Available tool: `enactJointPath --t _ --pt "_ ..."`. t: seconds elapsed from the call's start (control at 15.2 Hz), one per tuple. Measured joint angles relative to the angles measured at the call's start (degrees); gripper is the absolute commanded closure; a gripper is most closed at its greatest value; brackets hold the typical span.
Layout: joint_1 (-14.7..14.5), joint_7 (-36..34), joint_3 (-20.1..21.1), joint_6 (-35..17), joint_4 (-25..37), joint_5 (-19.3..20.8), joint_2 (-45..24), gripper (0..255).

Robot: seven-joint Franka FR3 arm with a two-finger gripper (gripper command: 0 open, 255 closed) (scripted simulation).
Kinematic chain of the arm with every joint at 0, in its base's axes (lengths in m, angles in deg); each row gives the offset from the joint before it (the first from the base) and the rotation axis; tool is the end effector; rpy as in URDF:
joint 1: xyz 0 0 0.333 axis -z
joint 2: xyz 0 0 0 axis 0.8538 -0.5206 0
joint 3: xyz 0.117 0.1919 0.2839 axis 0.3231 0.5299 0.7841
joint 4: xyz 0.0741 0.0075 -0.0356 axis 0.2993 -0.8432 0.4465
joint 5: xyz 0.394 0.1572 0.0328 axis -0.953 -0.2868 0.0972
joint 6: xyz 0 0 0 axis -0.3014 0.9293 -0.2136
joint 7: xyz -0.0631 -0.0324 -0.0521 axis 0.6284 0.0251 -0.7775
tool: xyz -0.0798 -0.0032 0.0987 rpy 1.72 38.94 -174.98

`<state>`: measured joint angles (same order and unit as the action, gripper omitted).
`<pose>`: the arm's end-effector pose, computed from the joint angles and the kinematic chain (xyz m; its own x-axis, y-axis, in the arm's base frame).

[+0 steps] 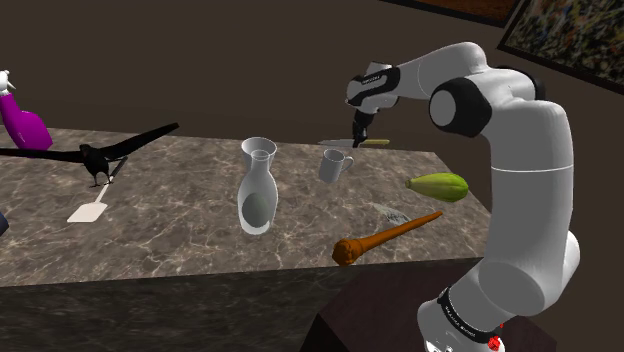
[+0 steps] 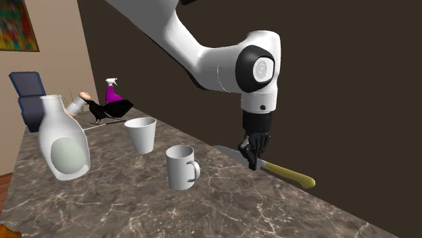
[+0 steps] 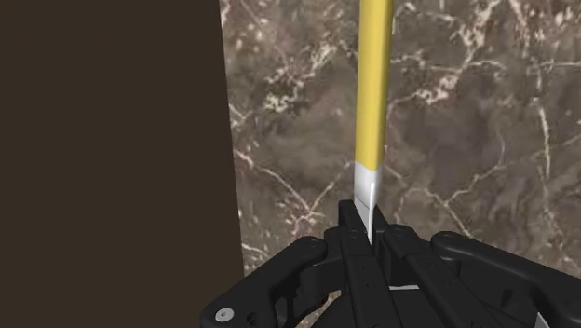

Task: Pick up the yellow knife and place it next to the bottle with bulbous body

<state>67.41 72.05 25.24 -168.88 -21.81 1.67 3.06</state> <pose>0.6786 -0.3222 0.3036 0.5442 0.8387 -0.0205 0.8388 -0.5444 -0.0022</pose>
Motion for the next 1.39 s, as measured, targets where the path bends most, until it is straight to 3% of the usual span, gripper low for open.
enactJointPath --t 1.39 --pt "-0.44 -1.36 -1.53 12.67 7.08 2.45 5.9 255"
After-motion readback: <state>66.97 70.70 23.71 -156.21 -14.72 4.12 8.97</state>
